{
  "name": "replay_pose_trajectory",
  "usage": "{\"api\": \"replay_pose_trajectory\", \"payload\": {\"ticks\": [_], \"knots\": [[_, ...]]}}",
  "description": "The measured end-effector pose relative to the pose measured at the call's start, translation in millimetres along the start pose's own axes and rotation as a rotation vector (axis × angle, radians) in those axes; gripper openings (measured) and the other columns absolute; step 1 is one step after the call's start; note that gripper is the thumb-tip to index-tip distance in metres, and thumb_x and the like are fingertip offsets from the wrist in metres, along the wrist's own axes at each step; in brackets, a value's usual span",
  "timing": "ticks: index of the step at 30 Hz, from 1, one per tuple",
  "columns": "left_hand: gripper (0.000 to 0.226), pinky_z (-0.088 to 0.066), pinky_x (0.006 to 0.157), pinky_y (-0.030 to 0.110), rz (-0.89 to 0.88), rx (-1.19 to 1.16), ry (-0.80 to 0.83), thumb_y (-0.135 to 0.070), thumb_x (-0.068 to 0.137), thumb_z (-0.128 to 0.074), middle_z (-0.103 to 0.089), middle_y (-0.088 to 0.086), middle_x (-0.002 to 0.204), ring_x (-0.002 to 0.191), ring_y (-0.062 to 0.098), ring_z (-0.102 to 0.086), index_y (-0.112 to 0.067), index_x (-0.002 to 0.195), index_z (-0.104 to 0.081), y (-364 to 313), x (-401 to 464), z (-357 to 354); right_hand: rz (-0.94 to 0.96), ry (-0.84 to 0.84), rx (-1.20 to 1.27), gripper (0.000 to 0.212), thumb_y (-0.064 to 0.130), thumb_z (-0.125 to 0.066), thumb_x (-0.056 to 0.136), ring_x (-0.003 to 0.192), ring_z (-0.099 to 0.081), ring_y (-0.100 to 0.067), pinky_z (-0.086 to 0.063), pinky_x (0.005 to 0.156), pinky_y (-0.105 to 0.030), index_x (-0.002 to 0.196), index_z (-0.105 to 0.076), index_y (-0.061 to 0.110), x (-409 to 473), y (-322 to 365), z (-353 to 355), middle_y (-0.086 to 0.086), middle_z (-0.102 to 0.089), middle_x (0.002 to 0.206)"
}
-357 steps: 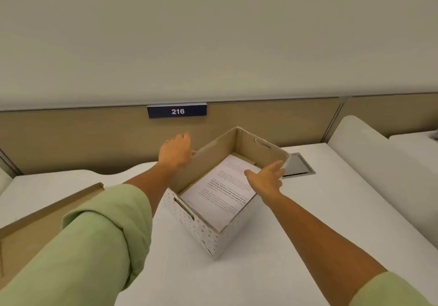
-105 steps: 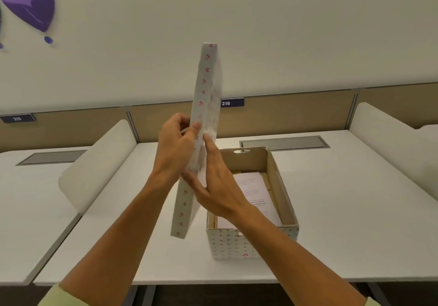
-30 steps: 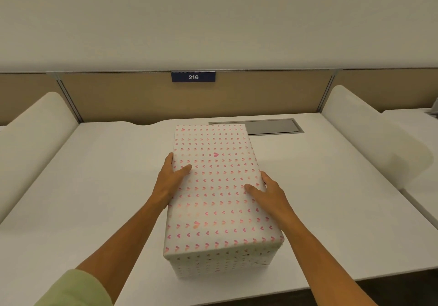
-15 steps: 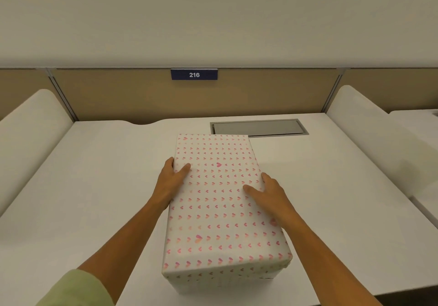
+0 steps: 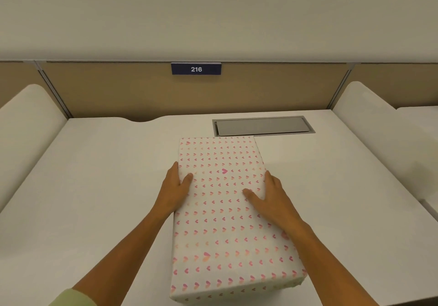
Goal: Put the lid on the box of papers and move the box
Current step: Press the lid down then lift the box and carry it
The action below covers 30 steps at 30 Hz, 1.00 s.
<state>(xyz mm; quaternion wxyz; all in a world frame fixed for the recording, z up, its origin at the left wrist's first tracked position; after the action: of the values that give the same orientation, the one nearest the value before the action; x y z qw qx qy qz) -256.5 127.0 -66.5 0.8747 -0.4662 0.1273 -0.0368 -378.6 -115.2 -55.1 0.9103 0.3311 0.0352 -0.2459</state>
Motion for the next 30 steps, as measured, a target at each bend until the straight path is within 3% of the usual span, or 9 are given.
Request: {"api": "replay_pose_trajectory", "payload": {"ticks": [5,8,10,13,17,23,30], "knots": [[0.065,-0.032,0.114,0.045,-0.039,0.066,-0.002,-0.04,0.101,-0.045,-0.022,0.003,0.163,0.146,0.027,-0.03,-0.018,0.155,-0.016,1.8,0.0,-4.6,-0.007,0.005,-0.076,0.101,0.071,-0.052,0.088,0.153,-0.026,-0.027,-0.036,0.116,-0.049,0.161,-0.002,0.022,4.8,-2.7,-5.0,0.001,-0.012,0.17],[0.074,-0.012,0.12,0.04,-0.165,0.358,-0.057,-0.044,0.1,-0.04,0.006,-0.001,0.166,0.153,0.023,-0.004,-0.019,0.157,0.001,-9.8,2.5,-8.0,0.096,-0.031,-0.235,0.105,0.078,-0.041,0.086,0.158,0.0,-0.023,-0.015,0.124,-0.045,0.161,0.006,0.022,8.7,4.8,-3.5,0.002,0.005,0.172],[0.079,0.002,0.118,0.037,-0.255,0.515,-0.052,-0.055,0.098,-0.035,0.011,-0.001,0.166,0.153,0.022,0.006,-0.02,0.157,0.004,-17.2,1.4,-15.5,0.193,-0.041,-0.322,0.105,0.082,-0.03,0.084,0.157,0.011,-0.019,-0.001,0.123,-0.039,0.161,0.01,0.023,11.1,14.9,-4.4,0.004,0.013,0.171],[0.089,0.012,0.117,0.041,-0.297,0.685,0.017,-0.072,0.088,-0.017,0.014,0.001,0.165,0.151,0.024,0.014,-0.021,0.156,0.007,-18.3,-5.5,-30.9,0.253,-0.015,-0.405,0.108,0.086,-0.014,0.078,0.155,0.017,-0.017,0.008,0.121,-0.036,0.16,0.012,0.022,11.8,21.9,-11.6,0.004,0.016,0.17],[0.101,0.018,0.117,0.046,-0.335,0.826,0.01,-0.082,0.071,0.012,0.021,0.002,0.163,0.149,0.025,0.021,-0.026,0.155,0.012,-13.6,-9.3,-38.7,0.271,-0.009,-0.469,0.109,0.088,-0.002,0.075,0.155,0.018,-0.017,0.011,0.122,-0.035,0.16,0.013,0.021,13.3,17.6,-17.5,0.003,0.016,0.169],[0.096,0.019,0.117,0.044,-0.354,0.829,-0.012,-0.086,0.069,0.017,0.03,-0.003,0.156,0.143,0.02,0.029,-0.031,0.148,0.023,-6.8,-8.8,-42.0,0.259,-0.021,-0.523,0.109,0.089,0.005,0.074,0.154,0.019,-0.017,0.012,0.123,-0.036,0.16,0.013,0.023,14.3,11.0,-24.9,0.004,0.018,0.169],[0.096,0.016,0.119,0.047,-0.366,0.842,-0.017,-0.084,0.071,0.015,0.026,-0.001,0.16,0.148,0.023,0.023,-0.03,0.149,0.022,-4.7,-8.4,-43.4,0.275,-0.024,-0.581,0.109,0.087,0.012,0.075,0.154,0.02,-0.019,0.006,0.127,-0.042,0.16,0.015,0.02,14.0,9.7,-27.7,0.001,0.02,0.169]]}}
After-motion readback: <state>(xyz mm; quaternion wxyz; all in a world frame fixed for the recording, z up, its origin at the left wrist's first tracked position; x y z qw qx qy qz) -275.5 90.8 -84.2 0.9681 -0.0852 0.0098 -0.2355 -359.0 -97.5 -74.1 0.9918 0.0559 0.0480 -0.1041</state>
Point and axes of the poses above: each hand's wrist, its own x-axis towards the middle knuckle, its own z-axis out of the back of the hand, y = z × x, the point moved 4 cm from there along x, towards the middle knuckle
